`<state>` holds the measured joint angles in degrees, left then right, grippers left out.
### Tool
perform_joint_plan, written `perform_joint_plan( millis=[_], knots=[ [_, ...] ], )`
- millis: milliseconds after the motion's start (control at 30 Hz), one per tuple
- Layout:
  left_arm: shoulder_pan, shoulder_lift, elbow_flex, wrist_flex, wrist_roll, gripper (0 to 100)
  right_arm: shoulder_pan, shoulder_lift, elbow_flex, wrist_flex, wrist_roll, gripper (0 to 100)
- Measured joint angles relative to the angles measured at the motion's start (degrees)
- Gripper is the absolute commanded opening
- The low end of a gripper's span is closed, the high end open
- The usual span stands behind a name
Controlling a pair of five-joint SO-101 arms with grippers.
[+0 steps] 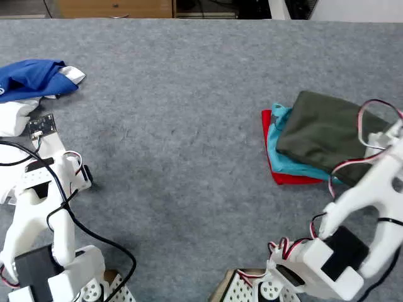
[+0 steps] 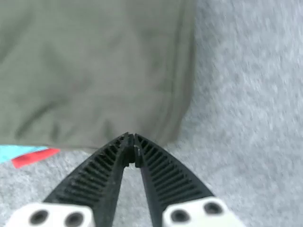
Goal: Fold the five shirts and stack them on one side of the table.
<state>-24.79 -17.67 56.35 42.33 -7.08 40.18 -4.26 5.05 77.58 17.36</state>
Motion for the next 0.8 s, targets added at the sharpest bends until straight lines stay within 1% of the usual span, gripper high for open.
perform_joint_plan(
  millis=[133,300,433,567,700,800],
  knots=[
    [0.00,0.00,0.00,0.00,0.00,14,-1.58,2.11,7.38,-7.74,-0.53,0.5],
    [0.00,0.00,0.00,0.00,0.00,14,-1.58,6.59,14.07,-13.80,-0.88,0.5],
    [0.00,0.00,0.00,0.00,0.00,14,-1.49,10.73,15.82,-17.32,-0.88,0.5],
    [0.00,0.00,-0.09,1.32,0.00,14,-1.49,10.90,15.12,-16.53,-0.88,0.5],
    [0.00,1.23,-0.88,2.20,0.18,14,-1.67,7.65,11.78,-10.02,-0.88,0.5],
    [0.00,3.08,-2.29,2.37,0.09,14,-3.69,3.34,9.32,-6.07,-0.88,0.5]
  ],
)
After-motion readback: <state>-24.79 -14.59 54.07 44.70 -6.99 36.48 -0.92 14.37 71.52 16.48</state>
